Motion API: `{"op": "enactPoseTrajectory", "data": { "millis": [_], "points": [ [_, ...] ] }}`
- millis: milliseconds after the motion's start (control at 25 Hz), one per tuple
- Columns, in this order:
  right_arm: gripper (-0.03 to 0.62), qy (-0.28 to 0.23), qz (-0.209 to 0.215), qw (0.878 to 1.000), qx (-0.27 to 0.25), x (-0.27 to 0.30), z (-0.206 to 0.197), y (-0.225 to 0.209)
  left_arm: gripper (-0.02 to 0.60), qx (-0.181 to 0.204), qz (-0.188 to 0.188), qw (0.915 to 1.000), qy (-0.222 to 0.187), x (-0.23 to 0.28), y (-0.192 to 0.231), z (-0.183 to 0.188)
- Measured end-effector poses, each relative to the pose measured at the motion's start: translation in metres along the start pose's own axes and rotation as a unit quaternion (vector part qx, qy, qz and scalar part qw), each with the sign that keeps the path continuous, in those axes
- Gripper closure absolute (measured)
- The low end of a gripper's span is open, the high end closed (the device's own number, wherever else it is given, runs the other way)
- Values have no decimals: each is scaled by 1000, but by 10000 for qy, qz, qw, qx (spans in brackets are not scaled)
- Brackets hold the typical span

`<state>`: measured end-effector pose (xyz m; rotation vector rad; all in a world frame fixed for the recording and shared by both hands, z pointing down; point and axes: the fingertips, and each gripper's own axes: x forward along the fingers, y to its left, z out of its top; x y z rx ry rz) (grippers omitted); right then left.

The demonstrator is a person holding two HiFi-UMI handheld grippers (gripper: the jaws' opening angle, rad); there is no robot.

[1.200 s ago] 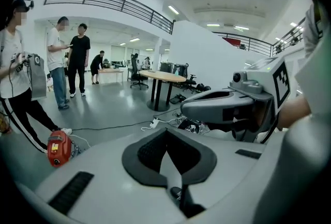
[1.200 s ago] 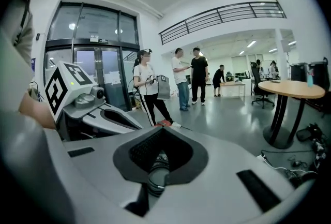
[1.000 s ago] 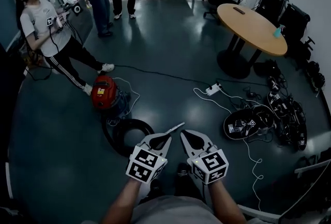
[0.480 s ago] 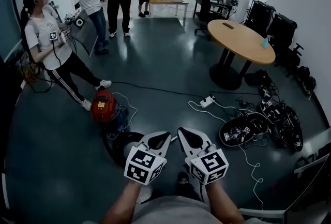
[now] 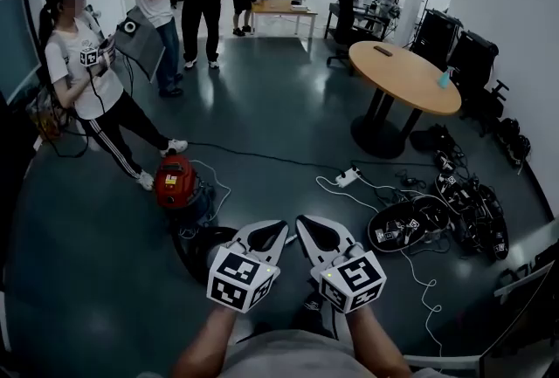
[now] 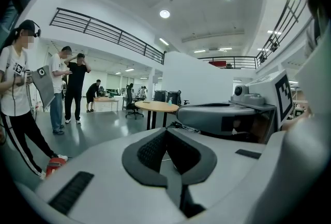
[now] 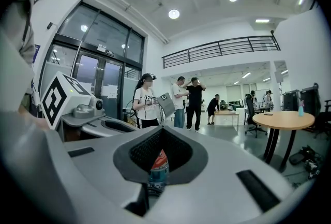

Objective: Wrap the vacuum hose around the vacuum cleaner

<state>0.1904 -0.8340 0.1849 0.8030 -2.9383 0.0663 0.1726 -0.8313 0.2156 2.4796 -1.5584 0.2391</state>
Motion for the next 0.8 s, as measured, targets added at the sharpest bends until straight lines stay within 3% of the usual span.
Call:
{"op": "enactPoseTrajectory", "data": {
  "millis": [800],
  "points": [
    [591, -56, 107, 9999, -7, -2, 5, -1, 574, 110, -63, 9999, 78, 3, -8, 1]
  ]
}}
